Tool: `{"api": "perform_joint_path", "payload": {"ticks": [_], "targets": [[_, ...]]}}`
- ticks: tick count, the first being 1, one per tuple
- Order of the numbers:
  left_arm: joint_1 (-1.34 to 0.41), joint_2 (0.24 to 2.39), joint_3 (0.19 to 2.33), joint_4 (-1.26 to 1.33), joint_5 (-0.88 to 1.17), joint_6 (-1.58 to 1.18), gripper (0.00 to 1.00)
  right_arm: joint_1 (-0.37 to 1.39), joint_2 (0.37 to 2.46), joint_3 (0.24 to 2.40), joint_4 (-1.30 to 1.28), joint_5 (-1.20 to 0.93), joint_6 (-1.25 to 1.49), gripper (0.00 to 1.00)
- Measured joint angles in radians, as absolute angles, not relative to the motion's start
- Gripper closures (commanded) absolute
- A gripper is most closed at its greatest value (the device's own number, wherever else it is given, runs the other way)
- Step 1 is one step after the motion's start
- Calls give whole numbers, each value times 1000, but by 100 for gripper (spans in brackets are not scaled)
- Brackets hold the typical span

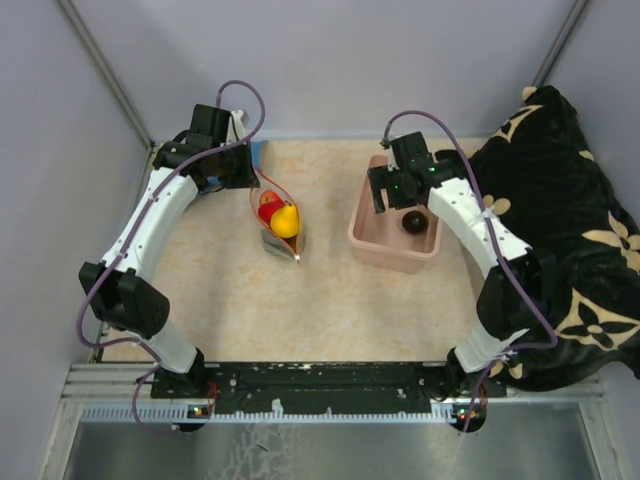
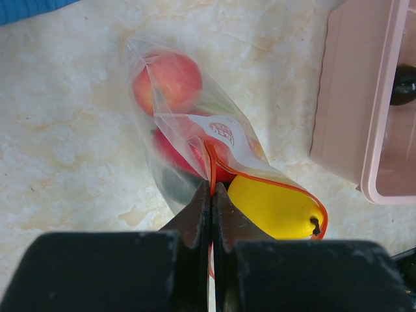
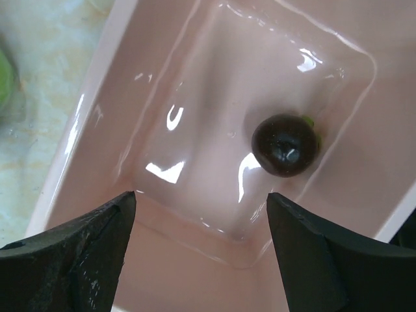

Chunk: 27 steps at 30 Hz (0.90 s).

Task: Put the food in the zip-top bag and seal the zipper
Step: Pick up the fake fruit from the bin.

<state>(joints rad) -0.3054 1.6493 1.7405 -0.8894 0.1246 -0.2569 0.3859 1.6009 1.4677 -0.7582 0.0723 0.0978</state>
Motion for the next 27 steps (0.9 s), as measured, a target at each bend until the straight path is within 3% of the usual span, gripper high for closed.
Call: {"api": "perform_joint_path", "payload": {"ticks": [12, 20, 27], "targets": [[-305, 1649, 1757, -889, 132, -258, 100, 512, 1617, 1482, -764, 131, 154, 18], [-301, 1649, 1757, -889, 141, -258, 100, 456, 1607, 1481, -770, 284, 184, 17], [-300, 1649, 1757, -889, 144, -258, 100, 439, 1568, 1481, -730, 200, 187, 18]]}}
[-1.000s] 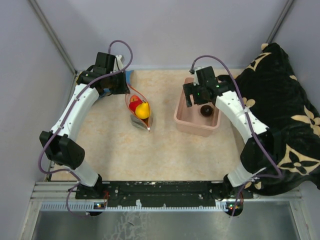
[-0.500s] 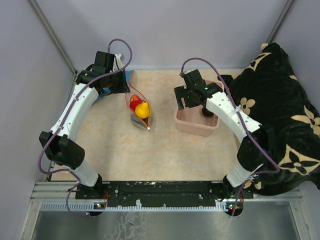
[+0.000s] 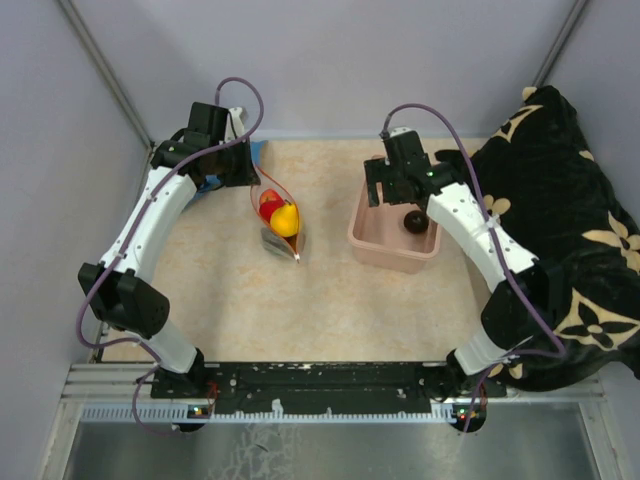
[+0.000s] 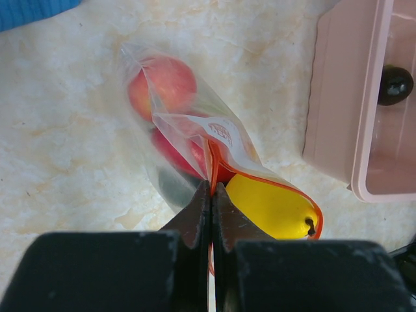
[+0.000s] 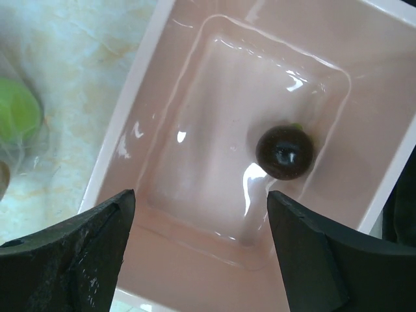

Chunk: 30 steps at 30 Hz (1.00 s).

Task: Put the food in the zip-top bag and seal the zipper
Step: Pick up the fake fruit from the bin.

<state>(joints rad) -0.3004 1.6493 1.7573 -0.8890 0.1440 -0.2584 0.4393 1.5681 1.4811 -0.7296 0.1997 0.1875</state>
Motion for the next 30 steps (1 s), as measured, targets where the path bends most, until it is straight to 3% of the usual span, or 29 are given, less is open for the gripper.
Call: {"api": "perform_joint_path", "payload": {"ticks": [13, 30], "targets": [[-300, 1649, 1793, -871, 178, -251, 100, 340, 1649, 1375, -694, 357, 203, 15], [-314, 1642, 1838, -878, 110, -168, 100, 306, 1909, 1377, -623, 360, 202, 14]]}}
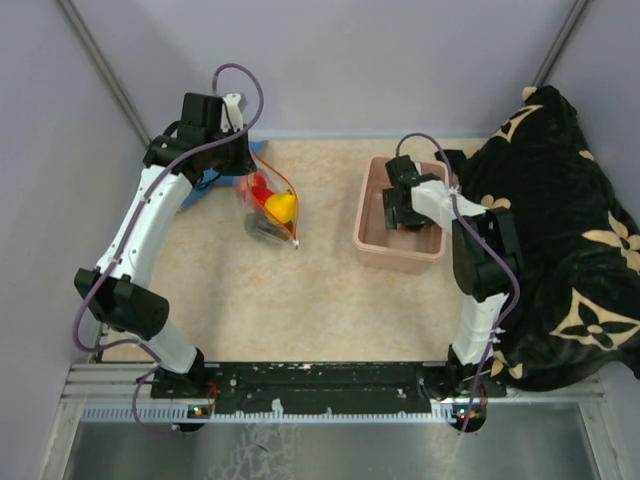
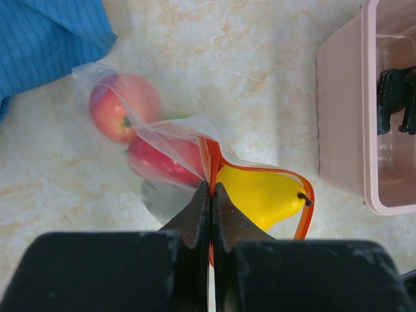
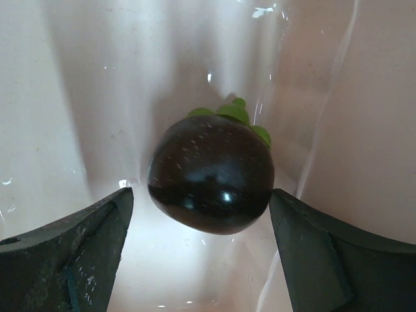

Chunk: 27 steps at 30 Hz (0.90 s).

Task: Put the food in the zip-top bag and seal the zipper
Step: Pick up the fake fruit from the bin.

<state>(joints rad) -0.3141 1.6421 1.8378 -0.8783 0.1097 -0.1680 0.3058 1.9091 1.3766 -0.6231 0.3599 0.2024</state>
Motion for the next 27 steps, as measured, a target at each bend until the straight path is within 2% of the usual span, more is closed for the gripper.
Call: {"api": "perform_joint_path", "payload": {"ticks": [10, 19, 23, 27], "targets": [[-318, 1639, 1838, -883, 81, -155, 100, 279, 1914, 1367, -516, 331, 200, 15], [-318, 1639, 1838, -883, 79, -155, 100, 248, 1965, 1367, -457, 301, 201, 20], [-318, 1640, 1839, -883, 80, -155, 100, 248, 1970, 1368, -451, 291, 205, 27], [-318, 1645, 1858, -882, 83, -156, 100, 248, 1970, 1367, -450, 283, 201, 39]]}}
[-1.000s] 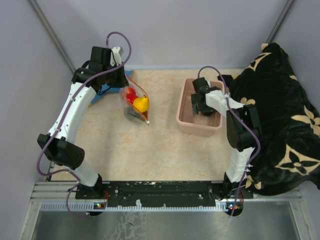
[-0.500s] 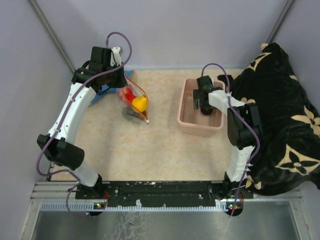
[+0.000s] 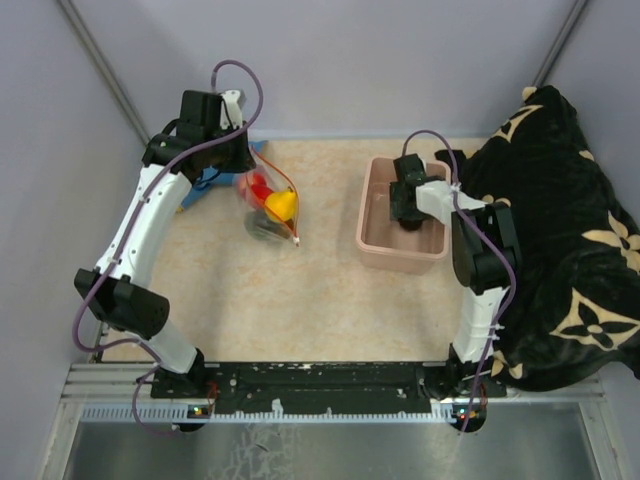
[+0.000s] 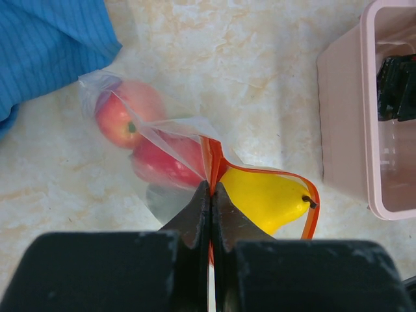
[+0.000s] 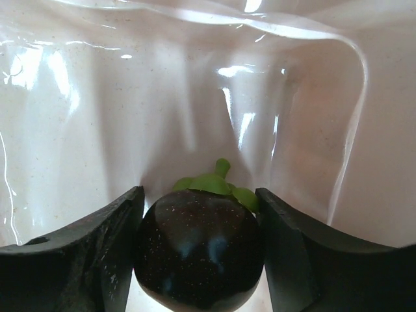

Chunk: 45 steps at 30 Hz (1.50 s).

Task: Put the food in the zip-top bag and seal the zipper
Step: Pick up the fake fruit from the bin, then place the fake fruit in the zipper food storage bag.

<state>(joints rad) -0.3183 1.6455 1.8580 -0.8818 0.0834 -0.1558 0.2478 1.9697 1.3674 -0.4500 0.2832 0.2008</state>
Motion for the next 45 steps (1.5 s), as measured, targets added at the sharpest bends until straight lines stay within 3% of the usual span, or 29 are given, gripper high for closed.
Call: {"api": "perform_joint_path", "payload": {"ticks": [9, 24, 36, 45], "targets": [[-318, 1651, 1868, -881, 110, -160, 100, 248, 1934, 1348, -457, 256, 194, 51], [-331, 1659, 1870, -879, 142, -169, 100, 295, 1572, 1352, -466, 215, 157, 52], [-371, 1660, 1869, -878, 149, -192, 100, 544, 1433, 1396, -428, 126, 106, 52], [-394, 1661, 1837, -866, 148, -206, 100, 739, 1419, 1374, -208, -57, 44, 51]]}}
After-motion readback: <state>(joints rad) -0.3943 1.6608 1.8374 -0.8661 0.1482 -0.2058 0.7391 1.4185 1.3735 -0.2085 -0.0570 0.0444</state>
